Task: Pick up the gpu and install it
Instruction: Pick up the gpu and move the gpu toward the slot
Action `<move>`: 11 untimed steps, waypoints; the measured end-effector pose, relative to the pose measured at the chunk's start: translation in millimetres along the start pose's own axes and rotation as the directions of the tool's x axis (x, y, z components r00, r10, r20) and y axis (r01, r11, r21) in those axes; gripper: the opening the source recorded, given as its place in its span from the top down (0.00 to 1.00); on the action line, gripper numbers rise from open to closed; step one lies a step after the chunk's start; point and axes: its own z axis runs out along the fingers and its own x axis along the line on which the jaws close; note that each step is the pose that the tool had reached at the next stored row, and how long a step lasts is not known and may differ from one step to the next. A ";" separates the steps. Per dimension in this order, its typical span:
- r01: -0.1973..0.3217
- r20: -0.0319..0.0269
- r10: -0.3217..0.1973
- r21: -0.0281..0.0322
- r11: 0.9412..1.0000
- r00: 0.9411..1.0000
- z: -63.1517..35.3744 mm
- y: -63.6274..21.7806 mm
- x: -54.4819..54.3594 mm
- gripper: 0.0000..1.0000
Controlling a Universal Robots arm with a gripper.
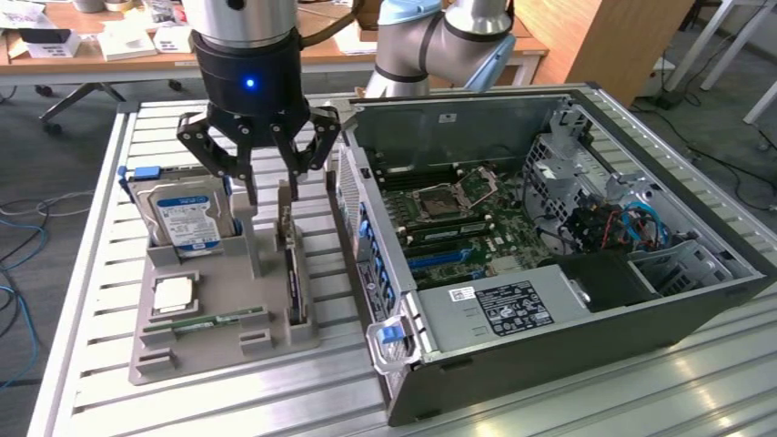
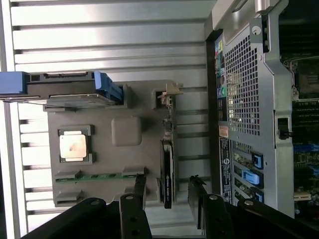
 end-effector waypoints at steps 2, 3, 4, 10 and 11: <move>0.000 0.000 0.000 0.000 1.000 1.000 2.8 -0.1 0.1 0.53; 0.000 0.000 0.000 0.000 1.000 1.000 4.1 -0.2 0.1 0.53; 0.000 0.000 0.000 0.000 1.000 1.000 5.4 -0.3 0.1 0.53; 0.000 0.000 0.000 0.000 1.000 1.000 13.3 -0.6 0.3 0.53; 0.000 0.000 0.000 0.000 1.000 1.000 13.8 -0.6 0.3 0.53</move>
